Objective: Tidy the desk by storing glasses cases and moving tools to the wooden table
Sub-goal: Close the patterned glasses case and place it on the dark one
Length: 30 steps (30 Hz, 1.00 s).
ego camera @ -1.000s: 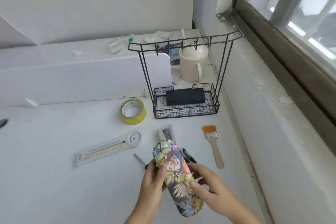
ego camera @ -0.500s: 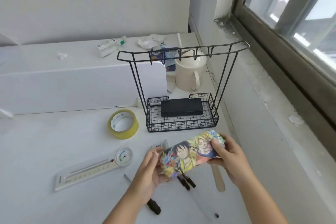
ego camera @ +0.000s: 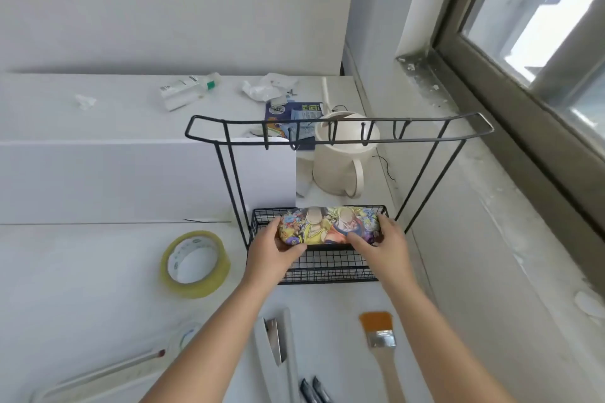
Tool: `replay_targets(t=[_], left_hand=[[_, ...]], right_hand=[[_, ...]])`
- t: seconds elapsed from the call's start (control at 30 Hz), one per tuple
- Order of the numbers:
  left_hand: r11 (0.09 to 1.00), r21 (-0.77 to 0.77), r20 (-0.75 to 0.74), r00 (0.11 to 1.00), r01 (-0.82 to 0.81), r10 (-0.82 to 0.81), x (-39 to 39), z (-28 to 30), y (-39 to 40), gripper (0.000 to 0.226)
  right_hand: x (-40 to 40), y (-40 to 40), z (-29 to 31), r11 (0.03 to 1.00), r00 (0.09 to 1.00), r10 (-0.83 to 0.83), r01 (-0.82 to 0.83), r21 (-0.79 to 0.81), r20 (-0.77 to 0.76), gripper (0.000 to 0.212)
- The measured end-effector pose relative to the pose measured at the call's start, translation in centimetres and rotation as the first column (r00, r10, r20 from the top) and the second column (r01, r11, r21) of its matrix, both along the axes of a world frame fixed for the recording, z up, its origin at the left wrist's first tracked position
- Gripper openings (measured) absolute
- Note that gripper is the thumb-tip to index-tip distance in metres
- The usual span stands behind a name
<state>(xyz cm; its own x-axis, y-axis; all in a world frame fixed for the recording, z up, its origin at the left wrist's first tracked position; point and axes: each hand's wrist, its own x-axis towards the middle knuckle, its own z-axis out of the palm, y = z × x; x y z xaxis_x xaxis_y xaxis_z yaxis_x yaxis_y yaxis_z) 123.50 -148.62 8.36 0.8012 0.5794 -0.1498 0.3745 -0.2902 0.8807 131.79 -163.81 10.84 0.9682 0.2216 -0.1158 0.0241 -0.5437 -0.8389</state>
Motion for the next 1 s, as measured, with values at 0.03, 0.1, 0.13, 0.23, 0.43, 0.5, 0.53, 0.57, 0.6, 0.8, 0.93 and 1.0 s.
replay_targets(t=[0.03, 0.1, 0.13, 0.23, 0.43, 0.5, 0.53, 0.57, 0.6, 0.8, 0.93, 1.0], left_hand=[[1.000, 0.009, -0.008, 1.000, -0.002, 0.002, 0.6, -0.1, 0.3, 0.059], [1.000, 0.008, -0.022, 1.000, 0.004, -0.004, 1.5, -0.3, 0.6, 0.054], [1.000, 0.000, -0.029, 1.000, 0.009, -0.009, 1.8, -0.5, 0.7, 0.053], [1.000, -0.019, -0.004, 1.000, 0.010, -0.010, 2.4, -1.6, 1.2, 0.053], [0.994, 0.103, -0.056, 0.998, -0.036, 0.042, 2.3, -3.0, 1.6, 0.062], [0.992, 0.113, -0.052, 0.997, -0.056, 0.063, 2.3, -2.8, 1.5, 0.059], [0.991, 0.113, -0.054, 0.996, -0.066, 0.072, 2.3, -2.6, 1.4, 0.058], [0.991, 0.111, -0.055, 0.995, -0.072, 0.078, 2.2, -2.5, 1.2, 0.056], [0.991, 0.110, -0.055, 0.995, -0.074, 0.081, 2.2, -2.5, 1.1, 0.055], [0.987, 0.148, -0.047, 0.997, -0.056, 0.064, 2.2, -2.7, 1.0, 0.052], [0.982, 0.187, -0.053, 0.997, -0.041, 0.052, 2.3, -2.9, 1.2, 0.055], [0.980, 0.194, -0.058, 0.997, -0.033, 0.045, 2.3, -3.0, 1.2, 0.057]], right_hand=[[0.5, 0.2, -0.2, 1.000, 1.000, 0.015, -0.015, -0.009, -0.005, 0.060], [1.2, 0.4, -0.8, 0.999, 0.999, 0.034, -0.034, -0.023, -0.008, 0.065], [1.5, 0.4, -1.2, 0.999, 0.999, 0.037, -0.037, -0.023, -0.009, 0.067], [1.9, 0.3, -2.2, 0.998, 0.999, 0.039, -0.038, -0.058, 0.031, 0.066], [1.9, 0.2, -2.9, 0.988, 0.992, 0.095, -0.084, -0.126, 0.084, 0.066], [1.9, 0.3, -2.9, 0.984, 0.989, 0.108, -0.092, -0.155, 0.099, 0.066], [1.9, 0.3, -2.9, 0.981, 0.988, 0.117, -0.098, -0.170, 0.104, 0.066], [1.9, 0.3, -2.9, 0.979, 0.986, 0.126, -0.107, -0.176, 0.105, 0.065], [2.0, 0.3, -3.0, 0.978, 0.986, 0.135, -0.117, -0.172, 0.101, 0.064], [2.4, 0.4, -3.4, 0.976, 0.984, 0.165, -0.152, -0.158, 0.073, 0.064], [2.3, 0.4, -3.7, 0.975, 0.982, 0.165, -0.148, -0.164, 0.095, 0.063], [2.3, 0.4, -3.7, 0.977, 0.982, 0.155, -0.136, -0.166, 0.111, 0.064]])
